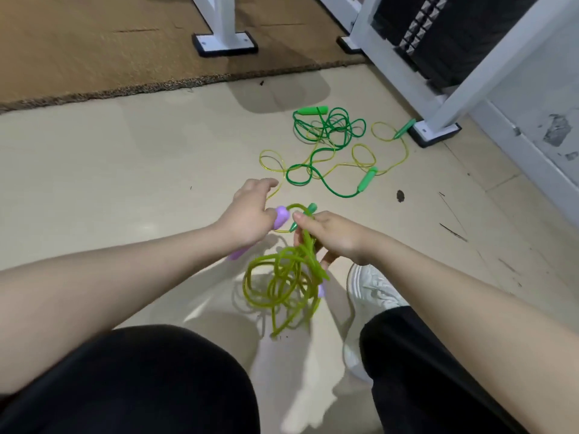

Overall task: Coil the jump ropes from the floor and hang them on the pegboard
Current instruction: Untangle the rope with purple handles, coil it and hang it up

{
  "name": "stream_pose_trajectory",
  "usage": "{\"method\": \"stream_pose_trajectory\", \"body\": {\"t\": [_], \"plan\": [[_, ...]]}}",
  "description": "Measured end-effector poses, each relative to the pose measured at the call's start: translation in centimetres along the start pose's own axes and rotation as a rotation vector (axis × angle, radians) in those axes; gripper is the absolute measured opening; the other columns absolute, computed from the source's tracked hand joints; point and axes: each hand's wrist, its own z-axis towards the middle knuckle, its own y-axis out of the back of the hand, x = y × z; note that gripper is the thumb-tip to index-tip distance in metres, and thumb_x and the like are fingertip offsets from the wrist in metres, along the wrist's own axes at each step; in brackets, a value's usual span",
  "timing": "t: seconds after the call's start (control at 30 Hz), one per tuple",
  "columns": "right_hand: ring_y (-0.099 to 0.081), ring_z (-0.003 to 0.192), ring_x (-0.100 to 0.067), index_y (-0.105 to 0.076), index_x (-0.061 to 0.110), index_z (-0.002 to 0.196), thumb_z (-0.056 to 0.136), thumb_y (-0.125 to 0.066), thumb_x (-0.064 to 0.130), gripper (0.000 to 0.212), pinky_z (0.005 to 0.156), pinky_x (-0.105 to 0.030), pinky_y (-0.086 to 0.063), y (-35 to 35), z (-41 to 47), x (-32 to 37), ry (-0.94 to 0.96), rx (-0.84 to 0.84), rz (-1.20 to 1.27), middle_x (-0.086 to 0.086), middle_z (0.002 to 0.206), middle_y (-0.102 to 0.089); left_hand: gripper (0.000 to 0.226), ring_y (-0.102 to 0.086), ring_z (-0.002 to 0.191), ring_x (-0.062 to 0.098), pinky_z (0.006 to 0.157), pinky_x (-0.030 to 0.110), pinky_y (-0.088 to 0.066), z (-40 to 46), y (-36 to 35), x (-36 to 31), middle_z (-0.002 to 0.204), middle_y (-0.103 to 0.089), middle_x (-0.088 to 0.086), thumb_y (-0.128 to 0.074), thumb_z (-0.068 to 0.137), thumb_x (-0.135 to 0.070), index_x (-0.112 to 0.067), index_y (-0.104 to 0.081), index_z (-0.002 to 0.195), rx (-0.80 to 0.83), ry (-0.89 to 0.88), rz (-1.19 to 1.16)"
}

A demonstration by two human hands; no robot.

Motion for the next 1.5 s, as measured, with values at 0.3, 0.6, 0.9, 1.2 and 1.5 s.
{"method": "stream_pose_trajectory", "body": {"t": [0.3, 0.6, 0.9, 1.2, 1.5], "plan": [[-0.045, 0.044, -0.007, -0.057, 0.012, 0.070, 0.098, -0.043, 0.028, 0.036, 0.042, -0.014, -0.036, 0.4, -2.8, -1.6, 0.050, -0.135, 0.388, 0.003, 0.052, -0.054, 0.036, -0.060, 0.067, 0.004, 0.058, 0.020, -0.046, -5.0, -1.7, -2.8, 0.088, -0.060, -0.006, -0.039, 0.093, -0.043, -0.022, -0.047, 0.120, 0.488, 0.111, -0.648], [-0.054, 0.088, -0.007, -0.060, 0.024, 0.077, 0.095, -0.045, 0.029, 0.024, 0.081, -0.028, -0.033, 1.2, -3.9, -2.1, -0.001, -0.117, 0.633, 0.012, 0.086, -0.065, 0.037, -0.046, 0.069, 0.014, 0.066, 0.026, -0.037, -5.1, -2.0, -1.6, 0.078, -0.055, 0.002, -0.055, 0.058, -0.027, -0.009, -0.061, 0.091, 0.554, 0.161, -0.139], [-0.038, 0.031, -0.016, -0.053, 0.011, 0.094, 0.095, -0.026, 0.056, 0.053, 0.049, -0.021, -0.047, 3.9, -4.9, -3.1, -0.057, -0.115, 0.951, 0.000, 0.039, -0.037, 0.013, -0.048, 0.068, 0.013, 0.061, 0.025, -0.038, -4.1, -2.6, -0.5, 0.071, -0.051, -0.004, -0.049, 0.087, -0.017, -0.020, -0.052, 0.075, 0.599, 0.157, 0.151], [-0.040, 0.058, -0.008, -0.065, 0.014, 0.097, 0.092, -0.052, 0.038, 0.028, 0.057, -0.020, -0.030, 3.4, -5.1, -5.3, -0.054, 0.096, -0.350, 0.008, 0.063, -0.045, 0.020, -0.054, 0.056, 0.005, 0.052, 0.014, -0.043, -3.3, -3.2, 0.5, 0.074, -0.061, 0.000, -0.049, 0.090, -0.001, -0.017, -0.057, 0.081, 0.212, 0.330, -0.588], [-0.056, 0.076, -0.024, -0.043, 0.020, 0.088, 0.089, -0.049, 0.045, 0.026, 0.067, -0.034, -0.042, 2.7, -4.5, -4.4, 0.029, -0.322, -0.626, 0.001, 0.082, -0.065, 0.031, -0.046, 0.065, 0.015, 0.059, 0.023, -0.041, -3.2, -3.1, 0.3, 0.089, -0.058, -0.006, -0.045, 0.090, 0.008, -0.022, -0.049, 0.087, 0.088, 0.130, -0.468]]}}
